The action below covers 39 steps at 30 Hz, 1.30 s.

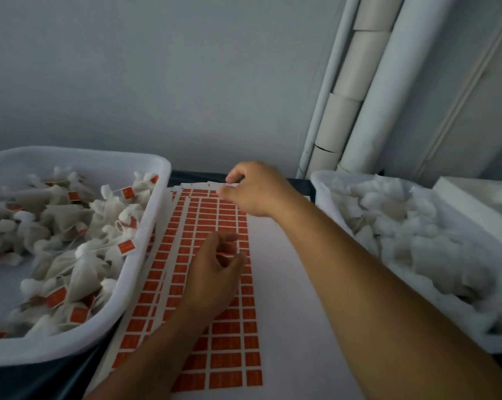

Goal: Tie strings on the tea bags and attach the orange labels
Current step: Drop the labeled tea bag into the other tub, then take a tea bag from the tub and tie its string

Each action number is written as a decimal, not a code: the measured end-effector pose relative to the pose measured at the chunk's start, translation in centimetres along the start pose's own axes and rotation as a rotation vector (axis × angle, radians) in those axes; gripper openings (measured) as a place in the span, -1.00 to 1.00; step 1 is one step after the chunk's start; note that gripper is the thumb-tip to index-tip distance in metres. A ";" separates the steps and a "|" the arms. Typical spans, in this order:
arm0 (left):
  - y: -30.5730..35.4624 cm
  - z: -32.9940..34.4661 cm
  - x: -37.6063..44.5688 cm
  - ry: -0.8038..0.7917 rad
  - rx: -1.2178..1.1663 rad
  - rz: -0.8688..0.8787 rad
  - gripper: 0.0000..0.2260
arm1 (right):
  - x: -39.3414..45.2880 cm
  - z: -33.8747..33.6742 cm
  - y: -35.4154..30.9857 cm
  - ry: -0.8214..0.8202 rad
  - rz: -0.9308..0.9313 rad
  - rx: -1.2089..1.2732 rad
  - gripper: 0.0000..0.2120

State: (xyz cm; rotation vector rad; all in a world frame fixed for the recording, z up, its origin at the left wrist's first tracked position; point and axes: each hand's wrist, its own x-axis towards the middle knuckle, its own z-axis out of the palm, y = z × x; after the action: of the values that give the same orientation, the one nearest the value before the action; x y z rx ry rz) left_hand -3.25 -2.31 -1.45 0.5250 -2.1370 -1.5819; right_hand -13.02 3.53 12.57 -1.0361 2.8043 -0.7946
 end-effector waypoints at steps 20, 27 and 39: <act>-0.5 0.7 0.5 -0.007 0.046 0.018 -0.79 | -5.0 -7.6 20.3 -0.119 0.580 -0.223 -0.79; -0.8 0.5 0.4 -0.009 0.051 0.020 -0.81 | -5.2 -7.0 20.4 -0.155 0.540 -0.413 -0.67; -1.1 0.5 0.5 -0.030 0.038 0.031 -0.81 | -4.6 -5.5 22.5 0.186 0.491 -0.375 -0.71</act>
State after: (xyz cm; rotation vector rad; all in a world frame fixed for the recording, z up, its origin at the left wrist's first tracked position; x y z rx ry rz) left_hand -3.94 -2.47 -2.55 0.4812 -2.1908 -1.5444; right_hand -24.03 23.36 5.89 -0.2609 3.2341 -0.3307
